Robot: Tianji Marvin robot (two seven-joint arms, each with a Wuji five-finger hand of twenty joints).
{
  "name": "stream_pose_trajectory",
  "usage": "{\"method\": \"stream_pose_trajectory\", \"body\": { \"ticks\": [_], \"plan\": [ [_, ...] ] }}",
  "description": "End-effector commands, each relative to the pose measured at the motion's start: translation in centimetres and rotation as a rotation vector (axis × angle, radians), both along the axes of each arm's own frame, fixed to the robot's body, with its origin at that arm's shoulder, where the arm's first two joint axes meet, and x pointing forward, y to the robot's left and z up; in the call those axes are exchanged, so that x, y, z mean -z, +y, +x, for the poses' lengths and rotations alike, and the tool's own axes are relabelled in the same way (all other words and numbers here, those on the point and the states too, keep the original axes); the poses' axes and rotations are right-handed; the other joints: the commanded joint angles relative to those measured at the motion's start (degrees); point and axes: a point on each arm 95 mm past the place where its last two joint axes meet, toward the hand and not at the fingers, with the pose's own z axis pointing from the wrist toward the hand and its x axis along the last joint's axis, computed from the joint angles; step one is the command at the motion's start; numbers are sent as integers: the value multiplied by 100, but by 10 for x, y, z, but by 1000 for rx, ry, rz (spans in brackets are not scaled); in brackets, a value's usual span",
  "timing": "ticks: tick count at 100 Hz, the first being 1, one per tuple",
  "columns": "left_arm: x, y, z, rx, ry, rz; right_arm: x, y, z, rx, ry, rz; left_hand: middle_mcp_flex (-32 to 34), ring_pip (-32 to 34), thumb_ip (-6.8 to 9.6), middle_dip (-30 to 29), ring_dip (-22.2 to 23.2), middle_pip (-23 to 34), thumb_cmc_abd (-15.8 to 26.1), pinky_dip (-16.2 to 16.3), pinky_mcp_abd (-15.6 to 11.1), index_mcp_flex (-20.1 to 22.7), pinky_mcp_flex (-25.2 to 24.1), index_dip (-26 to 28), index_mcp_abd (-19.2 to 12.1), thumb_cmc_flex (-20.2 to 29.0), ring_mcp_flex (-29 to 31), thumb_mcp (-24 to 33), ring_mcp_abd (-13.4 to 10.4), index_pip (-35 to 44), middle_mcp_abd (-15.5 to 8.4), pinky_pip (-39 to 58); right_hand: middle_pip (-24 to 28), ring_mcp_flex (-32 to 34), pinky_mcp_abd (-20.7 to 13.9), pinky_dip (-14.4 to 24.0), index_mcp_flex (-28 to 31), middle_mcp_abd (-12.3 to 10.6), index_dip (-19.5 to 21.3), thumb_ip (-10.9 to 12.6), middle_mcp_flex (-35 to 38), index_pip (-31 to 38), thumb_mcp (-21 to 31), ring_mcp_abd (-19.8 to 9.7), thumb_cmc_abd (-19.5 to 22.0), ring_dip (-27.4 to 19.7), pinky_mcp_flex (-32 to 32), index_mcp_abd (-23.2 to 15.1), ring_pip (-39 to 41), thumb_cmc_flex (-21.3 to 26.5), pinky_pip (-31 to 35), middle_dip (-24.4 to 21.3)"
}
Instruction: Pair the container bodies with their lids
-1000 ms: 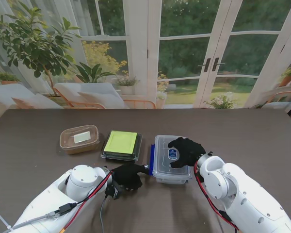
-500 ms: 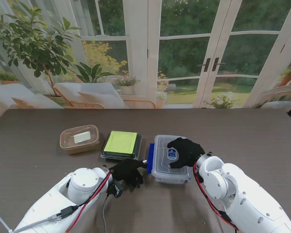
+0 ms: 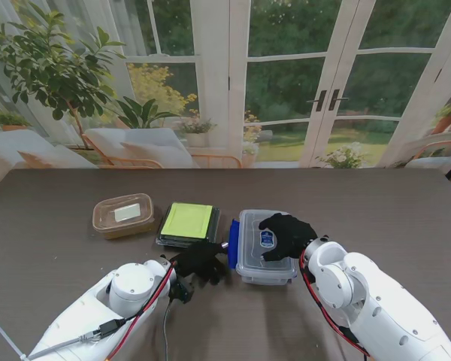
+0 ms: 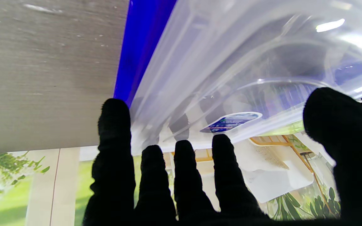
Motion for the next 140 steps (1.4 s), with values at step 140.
{"method": "stream_pose_trajectory", "body": {
  "ticks": [140],
  "plan": [
    [-1,-26,22,-14,-235,-104,43,4,-17,-22,160,31,-514,-1021,10,-757,-571,-296,-214,-610,-23,896,-934,107,183,334,-579,-14,-51,247,-177,-1353,292,685,-514,-255,-72,-22,130,-94,79,165,142,-61,-188,319,-2713,-68,1114,168,71,94]
  ]
}}
